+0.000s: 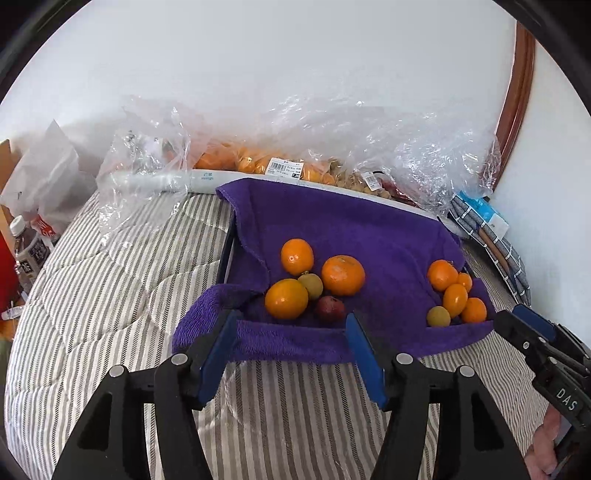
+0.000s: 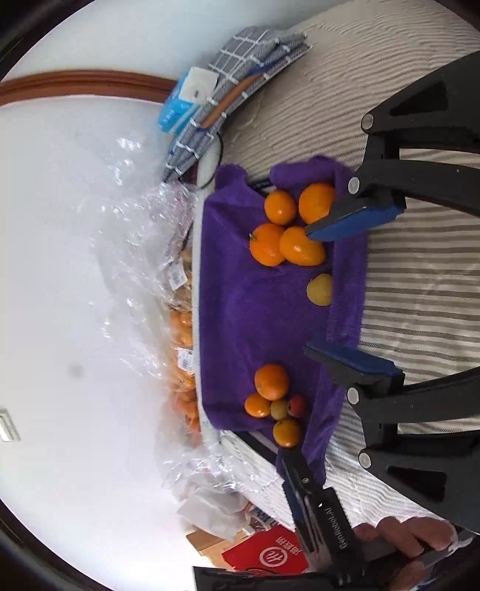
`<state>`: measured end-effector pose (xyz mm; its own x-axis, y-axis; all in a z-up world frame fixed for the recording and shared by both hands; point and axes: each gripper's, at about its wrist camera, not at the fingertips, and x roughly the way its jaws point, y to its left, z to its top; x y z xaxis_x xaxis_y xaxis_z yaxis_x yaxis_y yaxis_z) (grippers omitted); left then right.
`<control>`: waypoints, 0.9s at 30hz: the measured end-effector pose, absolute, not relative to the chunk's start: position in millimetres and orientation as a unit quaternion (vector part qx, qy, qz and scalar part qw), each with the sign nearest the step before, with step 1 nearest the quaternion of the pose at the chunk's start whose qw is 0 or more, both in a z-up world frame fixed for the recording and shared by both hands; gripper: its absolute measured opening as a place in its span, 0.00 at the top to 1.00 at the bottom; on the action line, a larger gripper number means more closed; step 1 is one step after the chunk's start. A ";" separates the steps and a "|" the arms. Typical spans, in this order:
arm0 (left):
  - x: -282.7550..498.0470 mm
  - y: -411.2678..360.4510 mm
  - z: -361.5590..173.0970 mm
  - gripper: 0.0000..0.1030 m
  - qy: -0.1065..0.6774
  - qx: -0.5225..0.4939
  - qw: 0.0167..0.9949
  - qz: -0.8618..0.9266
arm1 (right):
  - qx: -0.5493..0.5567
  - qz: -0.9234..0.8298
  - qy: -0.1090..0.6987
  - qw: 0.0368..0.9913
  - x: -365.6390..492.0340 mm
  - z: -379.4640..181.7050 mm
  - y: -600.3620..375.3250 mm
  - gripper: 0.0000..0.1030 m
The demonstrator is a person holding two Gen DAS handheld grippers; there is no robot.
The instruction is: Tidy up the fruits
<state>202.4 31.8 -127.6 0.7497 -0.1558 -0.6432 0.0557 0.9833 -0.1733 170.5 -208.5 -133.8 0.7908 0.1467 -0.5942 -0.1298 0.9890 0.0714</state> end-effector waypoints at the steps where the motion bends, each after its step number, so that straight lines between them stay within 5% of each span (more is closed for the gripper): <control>1: 193.9 29.3 -121.5 0.38 0.344 -0.063 0.935 -0.050 | 0.016 0.070 0.314 0.947 161.8 -127.1 -211.5 0.45; 10: 118.7 10.5 -61.9 0.26 0.315 -0.027 0.948 -0.049 | 0.028 0.029 0.318 0.947 87.3 -89.5 -238.4 0.44; 17: 68.1 -4.1 -45.7 0.11 0.310 -0.026 0.949 -0.051 | 0.024 -0.011 0.291 0.956 27.0 -68.2 -257.1 0.13; 27: 25.7 -15.8 -25.8 0.11 0.285 -0.012 0.958 -0.041 | 0.035 -0.007 0.278 0.960 -20.3 -55.5 -269.8 0.06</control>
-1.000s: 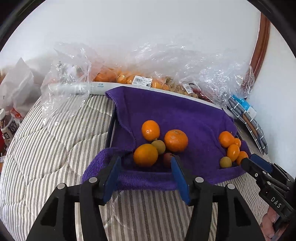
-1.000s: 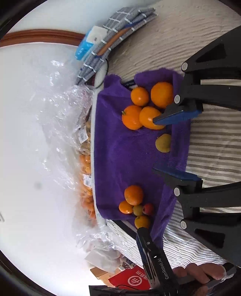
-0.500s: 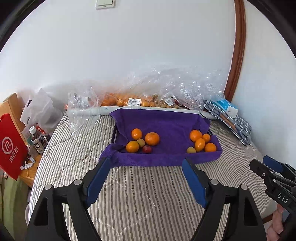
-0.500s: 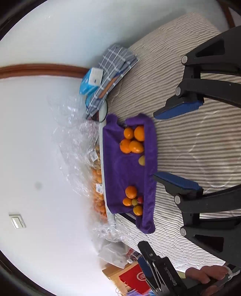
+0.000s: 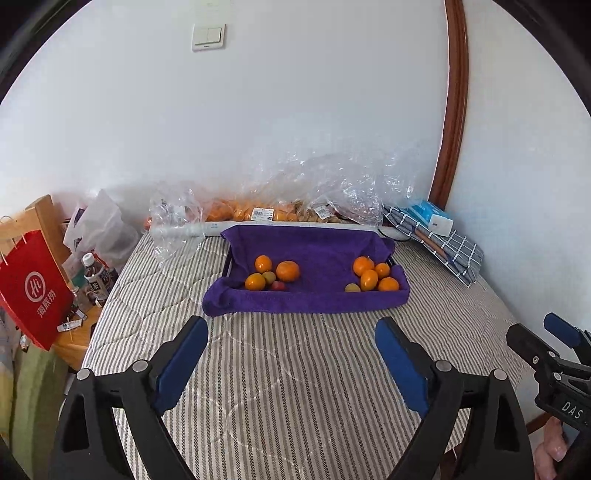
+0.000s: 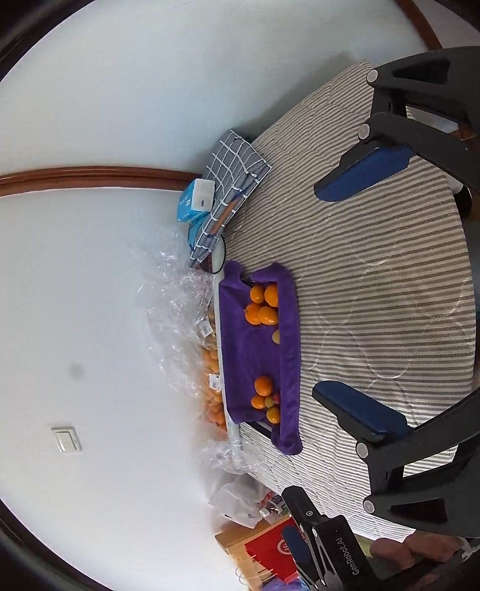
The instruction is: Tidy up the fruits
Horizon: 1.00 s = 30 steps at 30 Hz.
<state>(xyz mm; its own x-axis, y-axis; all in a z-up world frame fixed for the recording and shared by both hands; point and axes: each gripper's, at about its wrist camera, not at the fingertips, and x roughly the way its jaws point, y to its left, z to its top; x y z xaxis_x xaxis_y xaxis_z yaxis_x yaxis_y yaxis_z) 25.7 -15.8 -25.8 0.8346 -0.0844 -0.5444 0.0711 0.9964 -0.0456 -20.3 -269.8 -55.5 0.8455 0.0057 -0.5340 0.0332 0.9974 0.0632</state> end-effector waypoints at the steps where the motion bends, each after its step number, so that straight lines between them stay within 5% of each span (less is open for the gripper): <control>1: 22.7 -16.2 -23.7 0.11 0.280 -0.009 0.959 -0.038 | 0.037 -0.008 0.278 0.960 -22.4 -55.4 -270.5 0.06; 30: 17.5 -10.4 -19.3 0.10 0.278 -0.022 0.960 -0.027 | 0.039 -0.022 0.280 0.959 -35.3 -56.2 -270.0 0.06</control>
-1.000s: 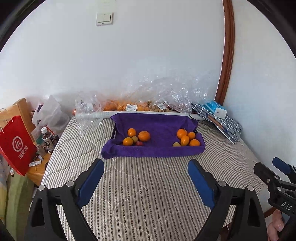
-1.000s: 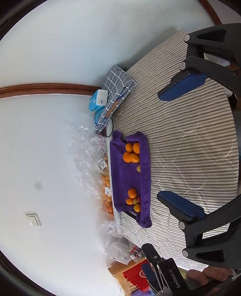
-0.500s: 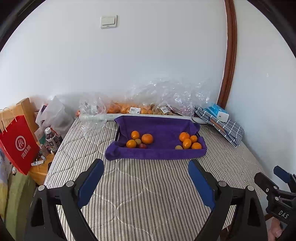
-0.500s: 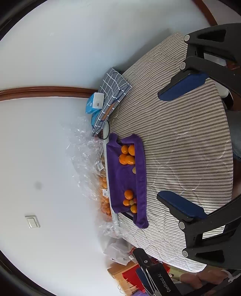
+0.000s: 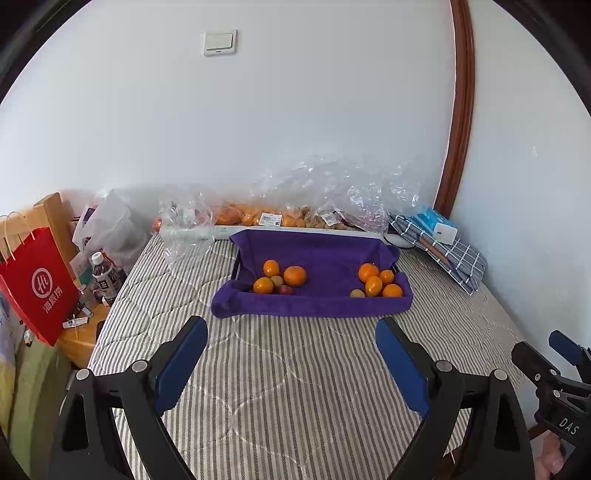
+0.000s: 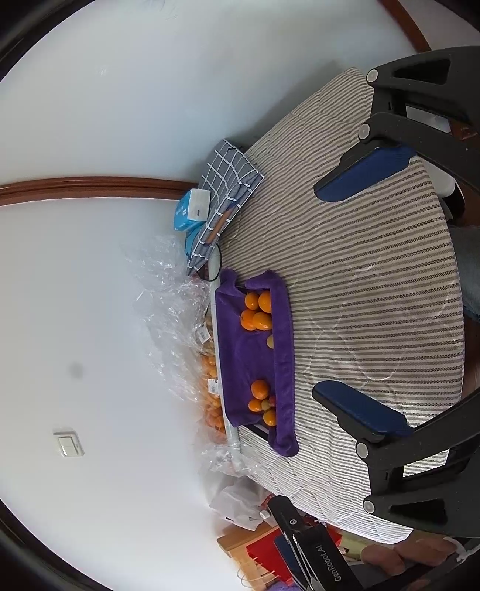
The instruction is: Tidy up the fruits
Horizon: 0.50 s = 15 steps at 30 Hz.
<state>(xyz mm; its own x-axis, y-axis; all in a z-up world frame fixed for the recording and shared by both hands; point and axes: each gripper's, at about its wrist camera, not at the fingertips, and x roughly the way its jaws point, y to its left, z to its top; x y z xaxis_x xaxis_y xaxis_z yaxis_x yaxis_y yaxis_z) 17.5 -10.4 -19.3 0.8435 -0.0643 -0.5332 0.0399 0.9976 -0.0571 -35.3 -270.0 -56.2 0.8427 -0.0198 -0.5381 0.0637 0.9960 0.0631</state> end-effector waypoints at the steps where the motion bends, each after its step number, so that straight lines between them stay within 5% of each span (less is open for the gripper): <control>1: 17.4 -9.8 -19.6 0.10 0.278 -0.022 0.960 -0.026 | 0.040 -0.021 0.280 0.959 -35.2 -56.4 -270.0 0.06; 15: 18.4 -1.4 -20.5 0.10 0.283 -0.030 0.958 -0.026 | 0.040 -0.018 0.285 0.958 -34.4 -59.1 -264.4 0.06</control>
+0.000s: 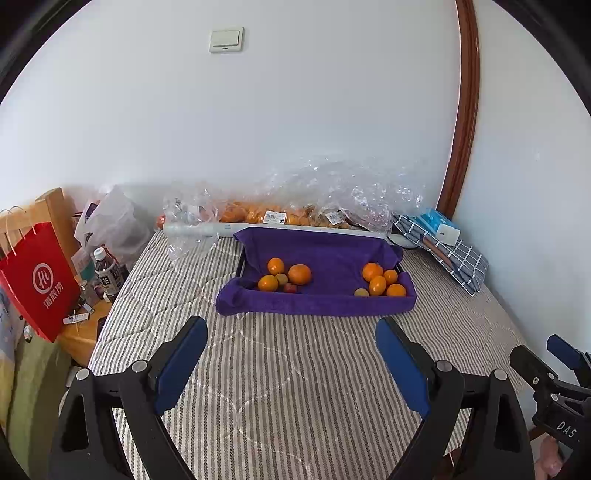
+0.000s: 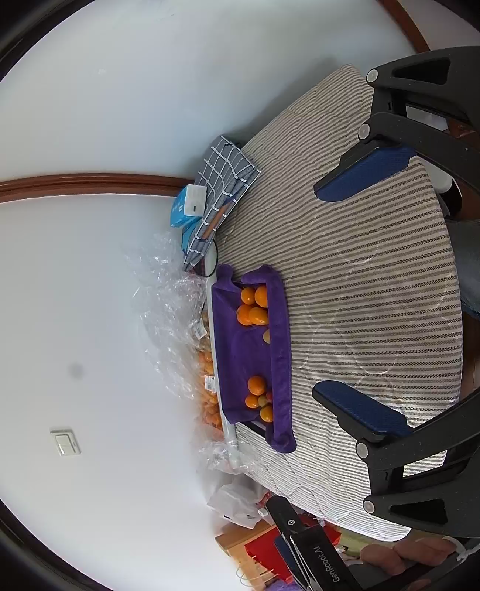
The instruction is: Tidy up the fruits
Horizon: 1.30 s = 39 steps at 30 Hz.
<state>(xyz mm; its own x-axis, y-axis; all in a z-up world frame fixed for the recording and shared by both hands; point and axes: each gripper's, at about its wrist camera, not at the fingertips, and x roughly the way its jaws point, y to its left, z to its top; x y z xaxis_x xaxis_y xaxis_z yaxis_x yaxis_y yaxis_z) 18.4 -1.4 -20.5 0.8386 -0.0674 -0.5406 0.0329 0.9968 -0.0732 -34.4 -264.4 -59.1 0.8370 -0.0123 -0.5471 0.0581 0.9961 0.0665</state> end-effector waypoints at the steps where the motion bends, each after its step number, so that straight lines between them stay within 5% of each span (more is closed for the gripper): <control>1: 18.4 -1.1 -20.8 0.10 0.283 -0.031 0.958 -0.026 | 0.040 -0.019 0.285 0.958 -34.4 -58.9 -263.6 0.06; 39: 17.4 0.6 -21.3 0.10 0.281 -0.028 0.959 -0.024 | 0.047 -0.013 0.287 0.957 -34.3 -59.6 -267.0 0.06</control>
